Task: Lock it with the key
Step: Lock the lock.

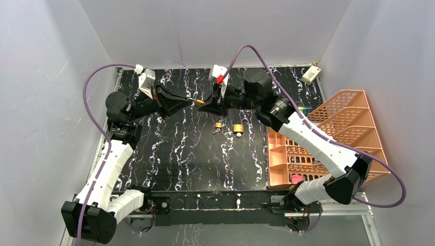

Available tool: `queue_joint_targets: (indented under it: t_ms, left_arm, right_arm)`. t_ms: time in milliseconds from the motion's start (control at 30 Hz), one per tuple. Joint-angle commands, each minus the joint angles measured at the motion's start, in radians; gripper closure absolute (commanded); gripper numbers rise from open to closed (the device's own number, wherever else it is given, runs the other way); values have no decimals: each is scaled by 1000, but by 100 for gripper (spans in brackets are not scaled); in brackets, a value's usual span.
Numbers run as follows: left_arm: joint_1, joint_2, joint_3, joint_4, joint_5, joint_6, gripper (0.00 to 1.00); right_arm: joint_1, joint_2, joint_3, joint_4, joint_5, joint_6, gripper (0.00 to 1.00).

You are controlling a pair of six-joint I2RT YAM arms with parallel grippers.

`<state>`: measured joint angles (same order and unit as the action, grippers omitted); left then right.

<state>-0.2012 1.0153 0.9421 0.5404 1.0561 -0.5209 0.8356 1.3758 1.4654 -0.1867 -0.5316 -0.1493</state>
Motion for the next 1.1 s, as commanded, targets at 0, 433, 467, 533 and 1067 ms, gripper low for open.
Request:
queue_joint_targets:
  t_ms: [0,433,467,533,1067]
  left_arm:
    - [-6,-24,-20,65,-34,1,100]
    - [-22,-28,-71,110,-56,10,100]
    - [-24,-28,-73,112,-55,11,100]
    - [-26,-27,-80,116,-54,20,100]
    - [-75,-46,-156,159,-73,-11,100]
  right_arm:
    - [18,-2,60,78,-105,38,100]
    - [18,34,98,72,-211,70,100]
    - [19,35,101,70,-218,71,100]
    - [18,40,109,67,-237,78,100]
    - [13,43,105,136,-269,123,100]
